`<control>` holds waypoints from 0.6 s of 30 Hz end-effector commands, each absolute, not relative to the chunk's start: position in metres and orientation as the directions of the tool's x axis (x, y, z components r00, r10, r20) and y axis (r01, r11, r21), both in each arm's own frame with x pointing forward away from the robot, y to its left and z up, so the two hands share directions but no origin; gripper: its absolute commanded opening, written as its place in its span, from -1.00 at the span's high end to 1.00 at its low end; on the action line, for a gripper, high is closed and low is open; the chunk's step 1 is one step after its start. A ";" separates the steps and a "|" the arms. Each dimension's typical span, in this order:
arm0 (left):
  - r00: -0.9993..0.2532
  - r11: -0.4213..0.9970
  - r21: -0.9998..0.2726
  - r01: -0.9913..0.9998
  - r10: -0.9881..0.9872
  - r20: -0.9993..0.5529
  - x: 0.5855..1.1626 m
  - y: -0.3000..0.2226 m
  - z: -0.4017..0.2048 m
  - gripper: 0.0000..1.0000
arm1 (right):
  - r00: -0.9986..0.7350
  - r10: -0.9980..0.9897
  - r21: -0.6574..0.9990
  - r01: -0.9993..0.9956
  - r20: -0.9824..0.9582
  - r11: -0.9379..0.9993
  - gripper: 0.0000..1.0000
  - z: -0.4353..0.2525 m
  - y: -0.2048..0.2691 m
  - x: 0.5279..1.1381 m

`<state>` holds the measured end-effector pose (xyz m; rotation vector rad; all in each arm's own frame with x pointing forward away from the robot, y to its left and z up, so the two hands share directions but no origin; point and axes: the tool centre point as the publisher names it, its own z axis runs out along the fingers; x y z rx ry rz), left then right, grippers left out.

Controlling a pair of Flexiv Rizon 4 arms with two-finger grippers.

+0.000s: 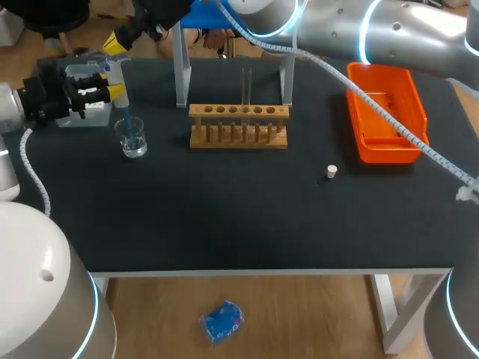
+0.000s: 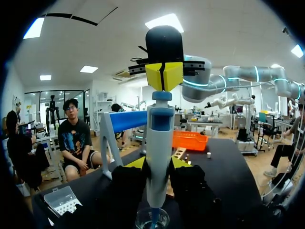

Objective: Invert the test tube, pick up the pipette, mount the tip to pipette, aspirate from beaker and dispense into the tube, eject the tip, return the pipette, and cap with the stopper.

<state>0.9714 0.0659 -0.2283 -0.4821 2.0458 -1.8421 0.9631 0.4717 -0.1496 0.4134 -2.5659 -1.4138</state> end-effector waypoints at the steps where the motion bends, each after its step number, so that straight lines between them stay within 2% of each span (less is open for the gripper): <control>1: -0.883 0.097 -0.995 -0.019 -0.469 -0.029 0.972 0.066 -0.225 1.00 | -0.945 -0.327 0.848 -0.151 0.028 0.508 1.00 -0.155 0.470 0.963; 18: -0.883 0.097 -0.995 -0.019 -0.469 -0.029 0.972 0.066 -0.225 1.00 | -0.944 -0.328 0.847 -0.143 0.038 0.512 1.00 -0.160 0.471 0.963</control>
